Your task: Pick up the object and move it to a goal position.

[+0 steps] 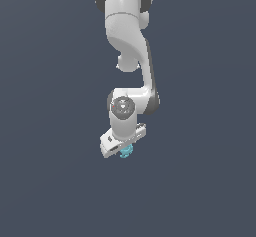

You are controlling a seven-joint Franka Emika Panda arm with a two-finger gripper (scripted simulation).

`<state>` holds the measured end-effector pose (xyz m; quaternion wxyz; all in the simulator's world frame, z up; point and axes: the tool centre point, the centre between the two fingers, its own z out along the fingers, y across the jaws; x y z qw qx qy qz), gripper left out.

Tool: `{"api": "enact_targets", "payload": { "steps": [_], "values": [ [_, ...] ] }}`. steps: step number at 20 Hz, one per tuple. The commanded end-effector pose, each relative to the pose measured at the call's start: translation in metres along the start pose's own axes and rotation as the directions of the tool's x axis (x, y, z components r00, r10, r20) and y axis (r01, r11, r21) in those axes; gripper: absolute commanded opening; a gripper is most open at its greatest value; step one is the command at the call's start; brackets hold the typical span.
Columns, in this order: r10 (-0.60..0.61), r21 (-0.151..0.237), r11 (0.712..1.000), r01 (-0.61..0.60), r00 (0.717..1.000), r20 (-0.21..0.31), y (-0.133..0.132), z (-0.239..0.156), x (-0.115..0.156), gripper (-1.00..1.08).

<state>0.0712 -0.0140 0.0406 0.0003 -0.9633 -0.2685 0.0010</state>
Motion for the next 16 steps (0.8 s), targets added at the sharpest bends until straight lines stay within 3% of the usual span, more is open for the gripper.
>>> {"api": "enact_targets", "payload": {
  "steps": [1,2,16],
  "values": [
    [0.000,-0.001,1.000,0.000,1.000,-0.002,0.0007,-0.0002,0.0011,1.00],
    [0.000,-0.001,1.000,0.000,1.000,-0.002,0.0007,-0.0002,0.0011,-1.00],
    [0.000,-0.001,1.000,0.000,1.000,-0.002,0.0008,-0.0053,0.0008,-1.00]
  ]
}}
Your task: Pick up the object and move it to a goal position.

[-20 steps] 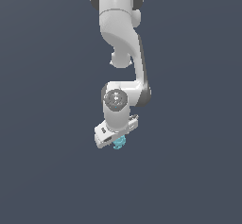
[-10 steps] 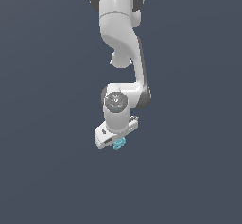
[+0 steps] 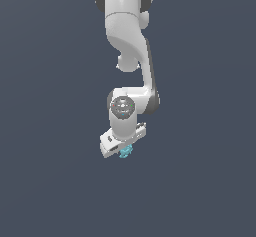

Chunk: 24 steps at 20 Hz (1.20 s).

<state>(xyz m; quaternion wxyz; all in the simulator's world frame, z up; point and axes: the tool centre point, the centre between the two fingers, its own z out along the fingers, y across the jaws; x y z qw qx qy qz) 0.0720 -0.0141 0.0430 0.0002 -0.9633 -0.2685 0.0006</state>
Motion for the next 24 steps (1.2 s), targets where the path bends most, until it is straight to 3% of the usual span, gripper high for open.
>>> {"api": "enact_targets", "payload": {
  "steps": [1,10,24],
  "values": [
    [0.000,-0.001,1.000,0.000,1.000,-0.001,0.000,-0.006,0.000,-1.00],
    [0.000,-0.001,1.000,0.000,1.000,-0.001,0.002,-0.063,-0.002,-1.00],
    [-0.001,-0.001,1.000,0.001,1.000,-0.001,0.007,-0.224,-0.007,-1.00]
  ]
}}
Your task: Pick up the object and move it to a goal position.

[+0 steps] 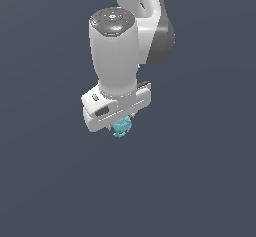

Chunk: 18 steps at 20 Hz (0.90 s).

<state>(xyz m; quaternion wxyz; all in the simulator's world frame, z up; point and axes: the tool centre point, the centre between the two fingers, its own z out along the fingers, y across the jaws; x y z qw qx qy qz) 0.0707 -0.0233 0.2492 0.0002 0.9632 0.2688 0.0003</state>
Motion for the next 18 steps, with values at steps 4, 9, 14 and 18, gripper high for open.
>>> {"api": "enact_targets", "payload": {
  "steps": [4,9,14,18],
  "values": [
    [0.000,0.001,1.000,0.000,1.000,0.000,0.003,-0.063,-0.002,-1.00],
    [0.000,0.001,1.000,0.000,1.000,0.000,0.005,-0.114,-0.001,-1.00],
    [0.000,0.001,1.000,0.000,1.000,0.000,0.008,-0.150,-0.001,-1.00],
    [0.000,0.001,1.000,0.000,1.000,0.000,0.010,-0.168,0.000,-1.00]
  ]
}}
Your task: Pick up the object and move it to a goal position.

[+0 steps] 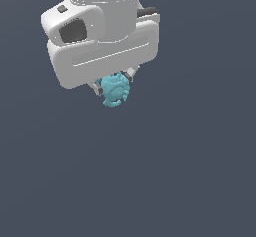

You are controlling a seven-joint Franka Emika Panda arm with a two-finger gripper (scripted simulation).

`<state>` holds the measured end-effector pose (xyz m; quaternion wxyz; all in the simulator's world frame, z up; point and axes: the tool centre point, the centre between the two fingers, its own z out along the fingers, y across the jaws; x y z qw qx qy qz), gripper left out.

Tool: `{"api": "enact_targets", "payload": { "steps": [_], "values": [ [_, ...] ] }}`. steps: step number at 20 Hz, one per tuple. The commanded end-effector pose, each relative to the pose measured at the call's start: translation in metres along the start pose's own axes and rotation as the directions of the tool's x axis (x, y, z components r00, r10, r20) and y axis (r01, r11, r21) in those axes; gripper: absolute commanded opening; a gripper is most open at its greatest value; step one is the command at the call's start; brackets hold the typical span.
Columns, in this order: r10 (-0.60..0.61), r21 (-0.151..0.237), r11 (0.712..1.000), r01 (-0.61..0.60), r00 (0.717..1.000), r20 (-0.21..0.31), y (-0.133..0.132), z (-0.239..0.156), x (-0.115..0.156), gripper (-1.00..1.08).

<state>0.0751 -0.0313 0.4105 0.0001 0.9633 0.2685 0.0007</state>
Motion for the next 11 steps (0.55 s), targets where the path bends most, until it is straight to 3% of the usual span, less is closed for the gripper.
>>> {"api": "enact_targets", "payload": {
  "steps": [1,11],
  "values": [
    [0.000,0.001,1.000,0.000,1.000,0.001,0.001,-0.010,0.000,-1.00],
    [0.000,0.001,1.000,0.000,1.000,0.001,0.002,-0.023,0.002,-1.00]
  ]
}}
